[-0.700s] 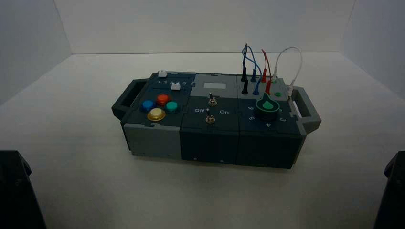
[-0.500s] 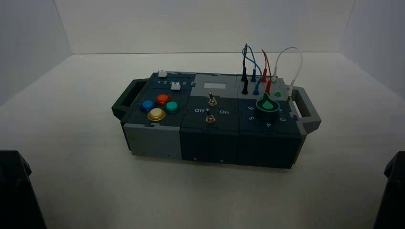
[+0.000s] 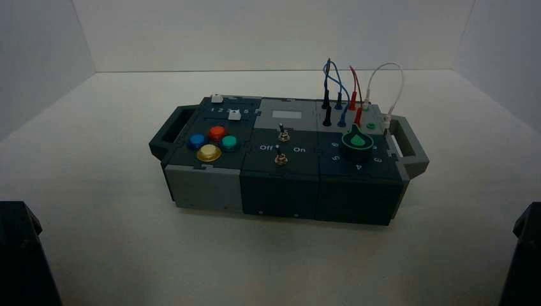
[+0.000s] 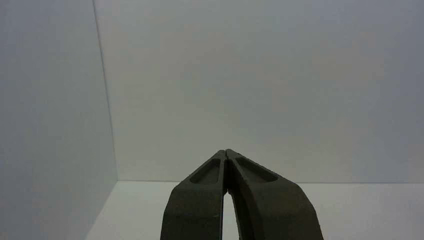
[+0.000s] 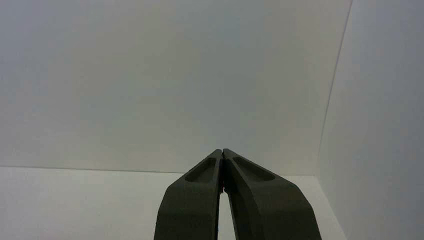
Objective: Flip the top switch on with the left gripper.
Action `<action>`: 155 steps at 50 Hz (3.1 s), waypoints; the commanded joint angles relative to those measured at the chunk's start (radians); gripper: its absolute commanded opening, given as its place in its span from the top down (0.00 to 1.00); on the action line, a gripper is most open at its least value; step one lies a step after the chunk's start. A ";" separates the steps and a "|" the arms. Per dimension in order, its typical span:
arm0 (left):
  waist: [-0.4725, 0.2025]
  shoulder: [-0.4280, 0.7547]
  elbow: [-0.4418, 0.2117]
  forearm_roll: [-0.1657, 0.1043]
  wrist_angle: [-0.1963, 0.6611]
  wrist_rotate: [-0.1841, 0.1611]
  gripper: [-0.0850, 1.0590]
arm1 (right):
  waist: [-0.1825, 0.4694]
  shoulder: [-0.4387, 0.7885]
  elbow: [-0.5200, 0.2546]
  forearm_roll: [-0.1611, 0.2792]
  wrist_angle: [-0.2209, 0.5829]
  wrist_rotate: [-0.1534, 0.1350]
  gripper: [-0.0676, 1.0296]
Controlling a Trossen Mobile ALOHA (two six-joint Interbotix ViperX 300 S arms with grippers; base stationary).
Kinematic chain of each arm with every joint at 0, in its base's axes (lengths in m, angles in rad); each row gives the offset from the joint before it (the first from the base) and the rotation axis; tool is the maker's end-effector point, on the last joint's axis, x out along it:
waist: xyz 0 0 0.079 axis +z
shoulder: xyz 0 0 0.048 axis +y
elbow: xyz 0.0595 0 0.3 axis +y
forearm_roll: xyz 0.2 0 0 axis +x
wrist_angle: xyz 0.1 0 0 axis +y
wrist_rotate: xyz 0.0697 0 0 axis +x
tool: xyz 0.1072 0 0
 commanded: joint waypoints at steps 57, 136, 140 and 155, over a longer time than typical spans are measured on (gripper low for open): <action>-0.482 0.227 -0.413 -0.051 0.801 0.014 0.95 | 0.086 0.118 -0.374 0.153 0.983 -0.011 0.96; -0.595 0.440 -0.515 -0.339 1.022 0.009 0.95 | 0.158 0.368 -0.350 0.218 1.167 -0.094 0.96; -0.595 0.440 -0.515 -0.339 1.009 0.009 0.95 | 0.158 0.382 -0.337 0.216 1.160 -0.055 0.96; -0.595 0.453 -0.518 -0.339 1.002 0.002 0.95 | 0.156 0.489 -0.316 0.196 1.132 -0.003 0.96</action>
